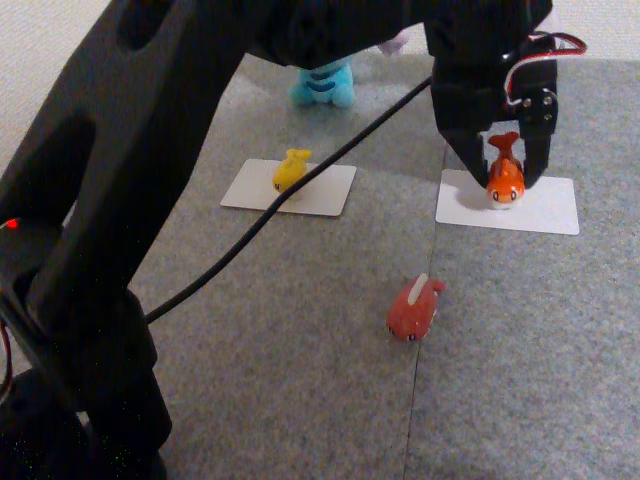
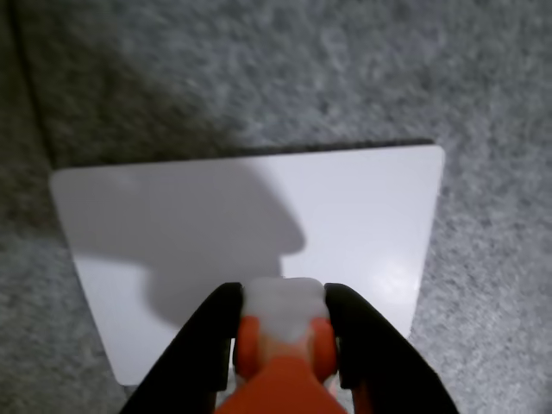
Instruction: Wooper wants to eat egg sudhi, and Goomy wants to eat shrimp sushi
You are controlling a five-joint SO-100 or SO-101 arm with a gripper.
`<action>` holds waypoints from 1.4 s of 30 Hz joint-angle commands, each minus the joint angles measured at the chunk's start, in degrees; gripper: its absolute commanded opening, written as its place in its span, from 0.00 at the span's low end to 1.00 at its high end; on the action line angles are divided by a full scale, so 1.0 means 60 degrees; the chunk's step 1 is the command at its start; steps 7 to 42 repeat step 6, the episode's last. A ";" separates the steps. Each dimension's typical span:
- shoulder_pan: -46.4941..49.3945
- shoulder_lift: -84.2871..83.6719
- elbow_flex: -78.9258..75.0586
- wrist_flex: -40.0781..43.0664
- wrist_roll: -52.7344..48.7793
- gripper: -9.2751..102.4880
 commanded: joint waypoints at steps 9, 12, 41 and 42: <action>0.0088 0.0146 -0.0659 -0.0103 -0.0176 0.10; 0.0088 0.0146 -0.0659 -0.0103 -0.0176 0.10; 0.0088 0.0146 -0.0659 -0.0103 -0.0176 0.10; 0.0088 0.0146 -0.0659 -0.0103 -0.0176 0.10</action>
